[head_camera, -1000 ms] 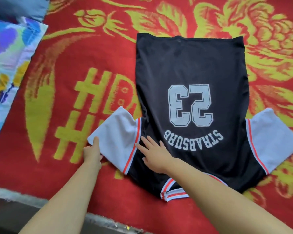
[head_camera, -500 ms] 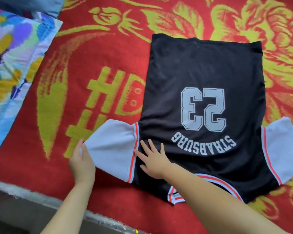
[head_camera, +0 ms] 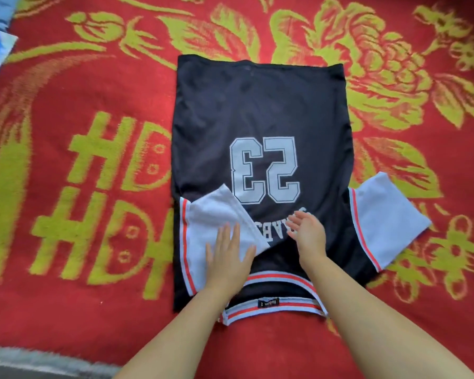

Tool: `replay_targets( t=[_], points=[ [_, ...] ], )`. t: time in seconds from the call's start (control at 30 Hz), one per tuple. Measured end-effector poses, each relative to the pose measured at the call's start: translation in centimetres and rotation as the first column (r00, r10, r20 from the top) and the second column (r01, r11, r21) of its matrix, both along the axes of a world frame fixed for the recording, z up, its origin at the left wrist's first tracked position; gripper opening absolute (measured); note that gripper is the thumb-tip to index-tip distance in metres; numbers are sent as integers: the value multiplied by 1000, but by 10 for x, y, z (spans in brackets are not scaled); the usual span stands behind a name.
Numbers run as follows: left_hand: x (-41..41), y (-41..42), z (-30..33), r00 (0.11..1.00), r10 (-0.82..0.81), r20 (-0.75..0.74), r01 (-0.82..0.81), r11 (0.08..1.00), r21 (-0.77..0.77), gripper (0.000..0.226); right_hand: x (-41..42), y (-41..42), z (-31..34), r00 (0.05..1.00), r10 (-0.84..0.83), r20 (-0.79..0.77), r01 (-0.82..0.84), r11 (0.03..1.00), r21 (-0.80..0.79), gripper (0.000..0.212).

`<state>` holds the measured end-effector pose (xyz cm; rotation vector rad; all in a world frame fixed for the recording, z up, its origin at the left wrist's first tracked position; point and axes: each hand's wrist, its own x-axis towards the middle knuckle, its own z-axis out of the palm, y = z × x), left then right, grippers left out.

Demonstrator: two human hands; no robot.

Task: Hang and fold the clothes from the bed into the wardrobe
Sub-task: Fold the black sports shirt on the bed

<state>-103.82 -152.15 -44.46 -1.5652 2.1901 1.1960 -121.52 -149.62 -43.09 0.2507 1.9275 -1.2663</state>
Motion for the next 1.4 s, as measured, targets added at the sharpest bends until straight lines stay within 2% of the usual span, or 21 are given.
replay_targets(
  t=[0.1, 0.2, 0.3, 0.37, 0.47, 0.53, 0.6, 0.63, 0.7, 0.77, 0.87, 0.93, 1.0, 1.07, 1.17, 1.23, 1.27, 1.3, 1.33, 1.37, 1.4],
  points=[
    [35, -3, -25, 941, -192, 278, 206, 978, -22, 70, -41, 48, -8, 958, 38, -286, 18, 982, 188, 30],
    [58, -7, -34, 858, -326, 397, 385, 920, -78, 76, -78, 95, -10, 890, 54, -453, 115, 934, 337, 29],
    [31, 5, -23, 902, -313, 296, 374, 910, -178, 77, -109, 134, -11, 851, 78, -519, 180, 885, 429, 35],
    [-7, 22, -13, 880, -429, 202, 471, 838, -274, 77, -125, 149, -13, 872, 63, -486, 179, 882, 436, 38],
    [-83, 57, 0, 793, -605, 70, 578, 712, -399, 76, -153, 160, -15, 897, 14, -441, 189, 891, 413, 44],
    [-132, 81, 2, 774, -628, 76, 612, 713, -341, 72, -170, 160, -20, 918, -40, -395, 195, 912, 361, 54],
    [-178, 93, -4, 806, -579, 120, 589, 766, -260, 69, -196, 157, -26, 938, -131, -321, 223, 937, 270, 60],
    [-198, 94, -8, 814, -563, 141, 581, 785, -214, 68, -208, 153, -30, 943, -196, -268, 255, 945, 205, 57],
    [-219, 95, -15, 806, -567, 170, 589, 796, -140, 67, -228, 146, -35, 939, -292, -180, 307, 950, 59, 35],
    [-222, 95, -20, 786, -587, 192, 614, 778, -134, 68, -238, 146, -36, 904, -383, -190, 383, 923, -40, 22],
    [-201, 106, -24, 757, -622, 198, 651, 745, -148, 70, -235, 172, -35, 826, -471, -309, 490, 871, -16, 16],
    [-187, 112, -26, 738, -643, 203, 672, 727, -139, 70, -227, 192, -29, 794, -512, -327, 539, 842, -10, 11],
    [-181, 113, -30, 713, -667, 215, 697, 708, -116, 70, -222, 196, -21, 810, -485, -330, 508, 861, -20, 21],
    [-175, 112, -32, 682, -696, 227, 728, 677, -110, 70, -217, 180, -4, 845, -390, -367, 388, 918, -83, 27],
    [-162, 115, -34, 638, -737, 223, 768, 628, -125, 68, -186, 139, 17, 859, -85, -506, 27, 992, -120, 16],
    [-148, 120, -33, 624, -753, 210, 781, 612, -125, 67, -145, 114, 26, 773, 183, -607, -325, 937, -132, 32],
    [-140, 124, -31, 609, -766, 206, 792, 600, -111, 66, -124, 106, 25, 663, 359, -656, -528, 846, -71, 38],
    [-133, 126, -27, 594, -780, 196, 803, 588, -94, 65, -105, 101, 20, 469, 564, -680, -720, 690, 75, 42],
    [-124, 126, -22, 589, -789, 176, 808, 583, -87, 64, -88, 100, 13, 207, 753, -625, -841, 463, 280, 46],
    [-109, 123, -17, 588, -793, 161, 809, 579, -103, 63, -72, 101, 4, -38, 876, -481, -864, 213, 456, 50],
    [-94, 119, -12, 580, -801, 152, 814, 562, -147, 63, -64, 107, -4, -207, 923, -325, -830, 10, 558, 55]
  ],
)
